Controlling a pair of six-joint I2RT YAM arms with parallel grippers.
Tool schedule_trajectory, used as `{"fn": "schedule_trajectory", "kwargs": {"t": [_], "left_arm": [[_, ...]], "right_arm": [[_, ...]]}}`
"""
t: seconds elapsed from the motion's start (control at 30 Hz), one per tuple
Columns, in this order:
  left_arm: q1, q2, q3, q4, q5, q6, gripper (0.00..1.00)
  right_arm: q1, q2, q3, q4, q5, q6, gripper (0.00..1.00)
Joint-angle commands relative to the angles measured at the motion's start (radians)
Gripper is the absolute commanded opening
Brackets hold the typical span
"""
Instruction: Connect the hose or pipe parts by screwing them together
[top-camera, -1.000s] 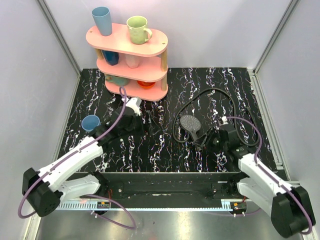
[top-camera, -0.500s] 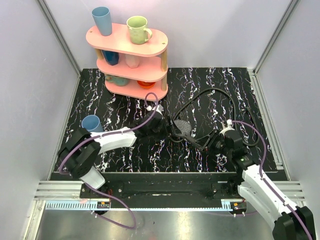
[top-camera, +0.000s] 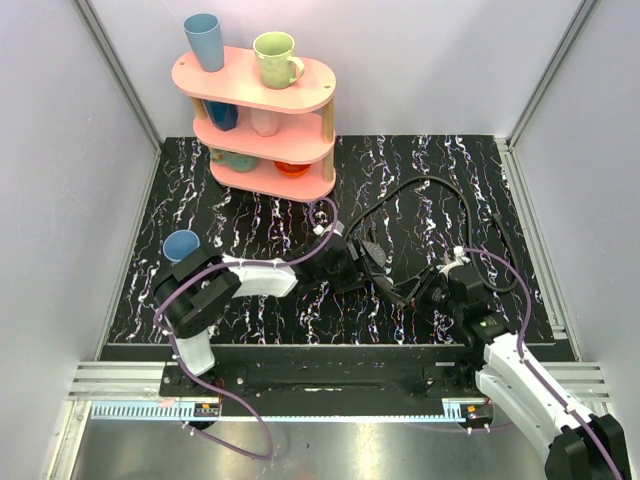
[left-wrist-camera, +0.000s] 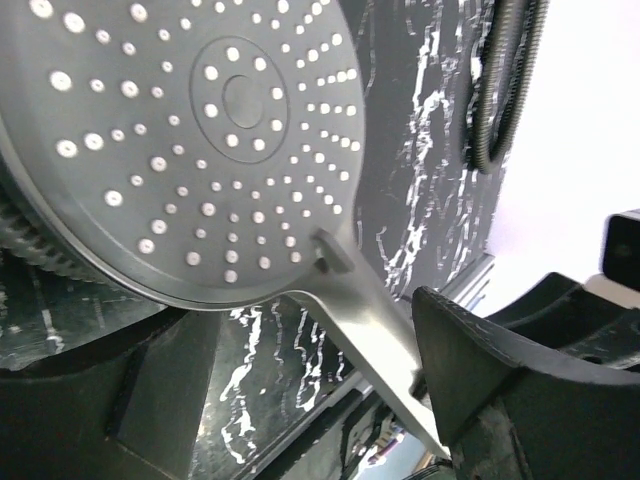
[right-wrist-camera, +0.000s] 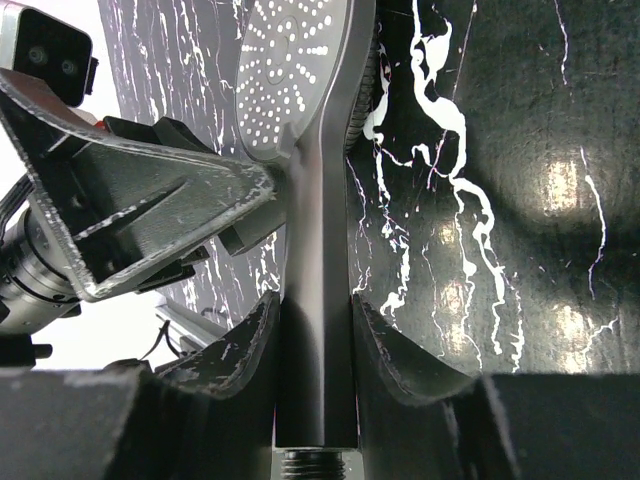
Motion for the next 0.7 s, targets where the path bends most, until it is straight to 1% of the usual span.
{"fn": "schedule_trajectory", "kwargs": {"t": [0.0,0.07,0.17,0.2,0.37,0.5,0.6,0.67], "left_arm": [[-0.016,0.005,-0.016,0.225,-0.01,-0.09,0.8],[-0.025,0.016,-0.038,0.28,-0.007,-0.125,0.79],[-0.028,0.037,-0.073,0.426,0.004,-0.185,0.77],[-0.028,0.043,-0.077,0.443,0.011,-0.2,0.75],[-0.039,0.077,-0.064,0.436,0.025,-0.225,0.73],[-0.052,0.106,-0.056,0.472,0.039,-0.263,0.72],[-0.065,0.129,-0.047,0.497,0.048,-0.294,0.67],[-0.072,0.149,-0.047,0.532,0.056,-0.312,0.6]], "right_arm": [[0.009,-0.021,-0.017,0.069,-0.068,0.06,0.0],[0.009,-0.029,-0.025,0.075,-0.077,0.078,0.0],[0.009,-0.049,-0.033,0.077,-0.096,0.092,0.0],[0.009,-0.056,-0.036,0.078,-0.099,0.093,0.0],[0.009,-0.067,-0.053,0.069,-0.107,0.103,0.0],[0.009,-0.072,-0.062,0.07,-0.111,0.11,0.0],[0.009,-0.078,-0.068,0.072,-0.119,0.113,0.0],[0.009,-0.081,-0.073,0.072,-0.128,0.113,0.0]]}}
